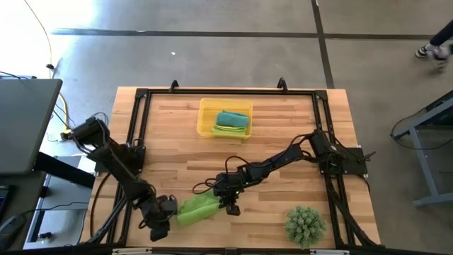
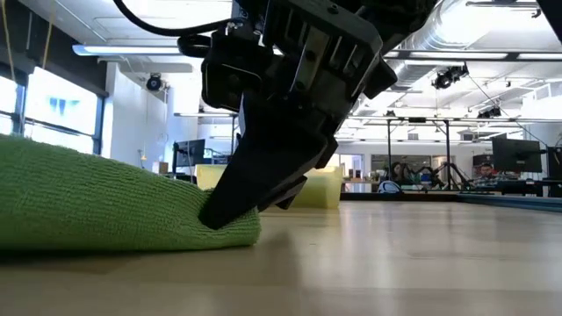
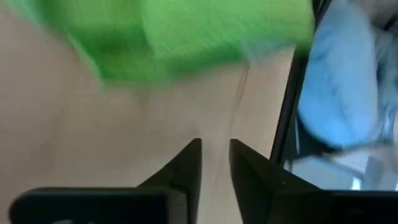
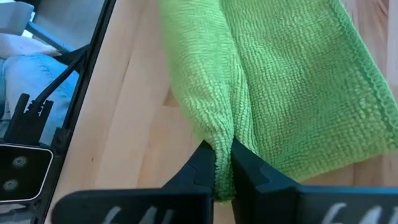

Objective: Roll microfiber towels into tight, uniform cylinder then place into a basket
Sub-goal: Roll the green microfiber towel

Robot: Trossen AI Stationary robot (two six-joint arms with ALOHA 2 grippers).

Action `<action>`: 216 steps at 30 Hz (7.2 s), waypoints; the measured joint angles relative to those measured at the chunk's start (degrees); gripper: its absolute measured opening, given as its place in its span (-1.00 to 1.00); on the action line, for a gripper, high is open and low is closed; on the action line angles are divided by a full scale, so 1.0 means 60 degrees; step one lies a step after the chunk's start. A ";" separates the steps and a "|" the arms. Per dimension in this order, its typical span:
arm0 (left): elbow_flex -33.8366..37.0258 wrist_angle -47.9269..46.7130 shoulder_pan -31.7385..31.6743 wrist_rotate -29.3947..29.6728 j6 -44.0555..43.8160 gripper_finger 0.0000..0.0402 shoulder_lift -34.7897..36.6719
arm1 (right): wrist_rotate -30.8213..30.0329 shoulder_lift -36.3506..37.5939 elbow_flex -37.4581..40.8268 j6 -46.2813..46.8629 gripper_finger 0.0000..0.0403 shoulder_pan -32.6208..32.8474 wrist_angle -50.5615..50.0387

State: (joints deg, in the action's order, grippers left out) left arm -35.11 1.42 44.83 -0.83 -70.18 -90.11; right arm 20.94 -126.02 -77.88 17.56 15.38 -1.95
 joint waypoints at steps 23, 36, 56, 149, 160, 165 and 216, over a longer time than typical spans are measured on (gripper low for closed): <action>-0.1523 -0.0127 0.0137 0.4131 0.2720 -0.48 0.0215 | 0.0507 -0.0004 0.0000 0.0492 -0.98 -0.0239 -0.0168; -0.1538 -0.1559 0.0023 0.3450 0.3229 -0.25 -0.0189 | 0.0478 -0.0004 0.0011 0.0370 -0.97 -0.0248 -0.0113; -0.1569 0.0676 0.0326 0.2715 0.1243 -0.25 -0.2279 | 0.0194 0.0746 0.0036 -0.2810 -0.36 -0.0277 -0.0574; -0.1578 -0.0600 0.0026 0.2907 0.1657 -0.13 -0.1782 | 0.2083 -0.0310 -0.0015 0.1466 -0.81 -0.0521 0.0769; -0.1571 -0.0608 0.0048 0.2620 0.1299 -0.27 -0.1919 | 0.2050 0.1304 0.0043 -0.2006 -0.31 -0.0624 -0.0664; -0.1567 -0.0603 0.0049 0.2492 0.1295 -0.27 -0.1908 | -0.0607 0.1691 0.0043 -0.5631 -0.30 0.0324 -0.1393; -0.1505 0.0037 -0.0031 0.2698 0.0952 -0.27 -0.1956 | -0.5516 0.0185 -0.0457 -0.6897 0.03 0.1730 -0.0529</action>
State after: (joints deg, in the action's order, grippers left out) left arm -44.14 1.64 44.64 15.37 -64.47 -101.84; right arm -12.16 -124.91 -80.63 -23.82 25.76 -5.13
